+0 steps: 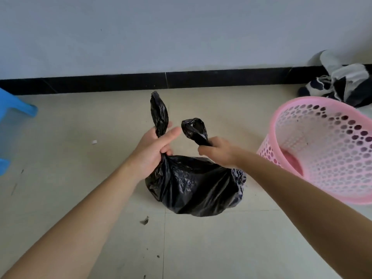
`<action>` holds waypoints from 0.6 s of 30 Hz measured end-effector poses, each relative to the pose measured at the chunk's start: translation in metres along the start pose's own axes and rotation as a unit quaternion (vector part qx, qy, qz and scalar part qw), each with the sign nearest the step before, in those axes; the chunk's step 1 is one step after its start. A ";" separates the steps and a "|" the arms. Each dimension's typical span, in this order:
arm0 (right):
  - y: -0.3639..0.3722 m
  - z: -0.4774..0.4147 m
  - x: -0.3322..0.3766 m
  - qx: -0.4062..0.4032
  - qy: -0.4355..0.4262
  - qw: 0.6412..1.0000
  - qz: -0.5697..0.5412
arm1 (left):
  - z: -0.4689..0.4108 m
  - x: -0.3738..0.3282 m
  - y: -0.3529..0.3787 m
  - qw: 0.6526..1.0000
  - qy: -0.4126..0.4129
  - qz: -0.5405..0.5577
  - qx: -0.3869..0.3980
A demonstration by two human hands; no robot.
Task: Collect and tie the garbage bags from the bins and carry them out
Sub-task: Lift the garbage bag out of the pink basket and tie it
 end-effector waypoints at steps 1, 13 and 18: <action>0.003 -0.007 0.001 0.003 -0.010 1.000 0.012 | -0.005 -0.004 0.006 0.999 0.036 -0.008 0.033; 0.002 -0.011 0.006 -0.027 -0.132 0.991 0.020 | -0.029 -0.024 -0.042 0.964 0.073 0.194 -0.167; -0.028 -0.010 -0.002 -0.148 -0.150 0.977 0.022 | -0.028 -0.014 -0.023 0.991 0.062 0.114 -0.039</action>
Point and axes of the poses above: each hand's wrist, its own z-axis away from the middle knuckle, its own y-axis out of the palm, x = y × z, the point moved 9 cm from there along -z, towards the middle knuckle
